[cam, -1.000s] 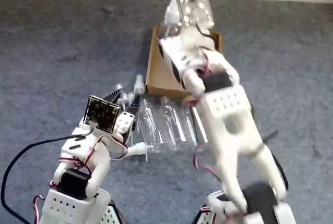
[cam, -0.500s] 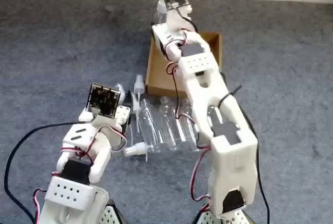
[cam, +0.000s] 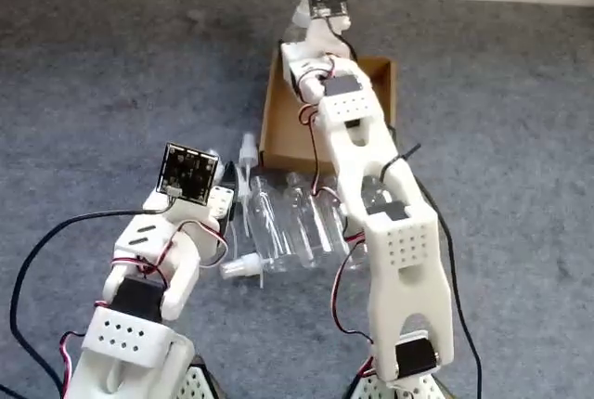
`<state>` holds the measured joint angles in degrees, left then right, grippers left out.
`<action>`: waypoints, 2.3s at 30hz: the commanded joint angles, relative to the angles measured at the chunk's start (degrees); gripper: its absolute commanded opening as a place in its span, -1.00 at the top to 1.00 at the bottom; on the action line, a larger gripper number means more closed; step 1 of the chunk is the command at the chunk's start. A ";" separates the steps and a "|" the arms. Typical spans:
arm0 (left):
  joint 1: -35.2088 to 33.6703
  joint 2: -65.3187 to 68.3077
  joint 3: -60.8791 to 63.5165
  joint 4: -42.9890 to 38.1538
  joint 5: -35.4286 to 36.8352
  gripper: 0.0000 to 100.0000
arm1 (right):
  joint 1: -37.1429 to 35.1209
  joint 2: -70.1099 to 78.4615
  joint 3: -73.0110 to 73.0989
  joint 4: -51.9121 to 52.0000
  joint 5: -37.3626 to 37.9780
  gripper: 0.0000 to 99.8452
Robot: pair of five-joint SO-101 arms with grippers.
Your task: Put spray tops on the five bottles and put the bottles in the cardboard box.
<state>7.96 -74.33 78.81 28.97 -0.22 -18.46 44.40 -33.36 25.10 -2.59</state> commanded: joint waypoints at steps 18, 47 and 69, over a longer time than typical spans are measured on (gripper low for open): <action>-1.01 0.40 -3.30 -1.67 0.26 0.88 | -1.36 -1.63 -3.65 4.09 -0.62 0.72; -1.01 0.40 -3.30 -1.67 0.00 0.88 | -2.42 -7.34 -7.52 12.09 3.16 0.49; -1.01 0.40 -3.30 -1.67 0.09 0.88 | -2.33 -7.34 -42.07 47.25 3.78 0.49</action>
<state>7.96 -74.33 78.81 28.97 -0.22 -20.31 42.90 -67.56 65.98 0.48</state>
